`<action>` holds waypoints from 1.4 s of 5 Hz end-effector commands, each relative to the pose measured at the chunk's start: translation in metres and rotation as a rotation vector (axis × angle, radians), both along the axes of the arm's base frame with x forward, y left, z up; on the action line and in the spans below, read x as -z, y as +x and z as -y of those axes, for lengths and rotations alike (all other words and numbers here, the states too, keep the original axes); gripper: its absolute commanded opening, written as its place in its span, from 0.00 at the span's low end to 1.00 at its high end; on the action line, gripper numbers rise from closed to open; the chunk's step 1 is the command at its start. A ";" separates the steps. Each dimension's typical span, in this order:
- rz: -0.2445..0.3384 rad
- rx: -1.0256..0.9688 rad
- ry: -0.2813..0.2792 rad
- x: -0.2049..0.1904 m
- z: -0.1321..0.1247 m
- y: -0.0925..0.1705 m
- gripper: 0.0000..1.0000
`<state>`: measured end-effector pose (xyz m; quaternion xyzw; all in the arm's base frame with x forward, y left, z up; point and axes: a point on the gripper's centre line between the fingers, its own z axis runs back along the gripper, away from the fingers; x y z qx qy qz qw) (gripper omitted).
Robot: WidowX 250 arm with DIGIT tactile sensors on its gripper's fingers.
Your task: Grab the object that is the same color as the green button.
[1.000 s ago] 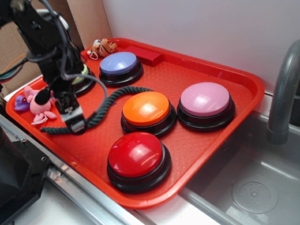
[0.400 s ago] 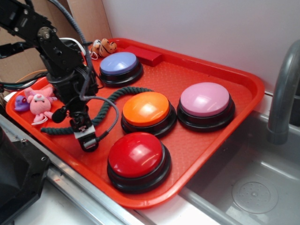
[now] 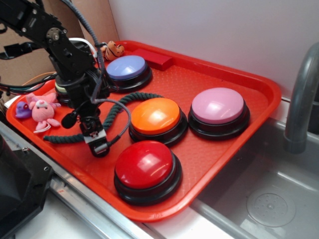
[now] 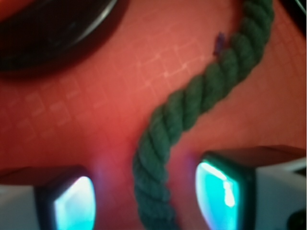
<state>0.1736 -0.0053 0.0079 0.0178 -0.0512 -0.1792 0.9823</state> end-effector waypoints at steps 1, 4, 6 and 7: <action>0.005 -0.039 0.002 0.003 -0.004 0.002 0.00; 0.005 -0.183 0.037 -0.020 -0.012 0.010 0.00; 0.017 -0.499 -0.004 -0.102 -0.019 0.035 0.00; -0.004 -0.585 -0.015 -0.143 -0.028 0.047 0.00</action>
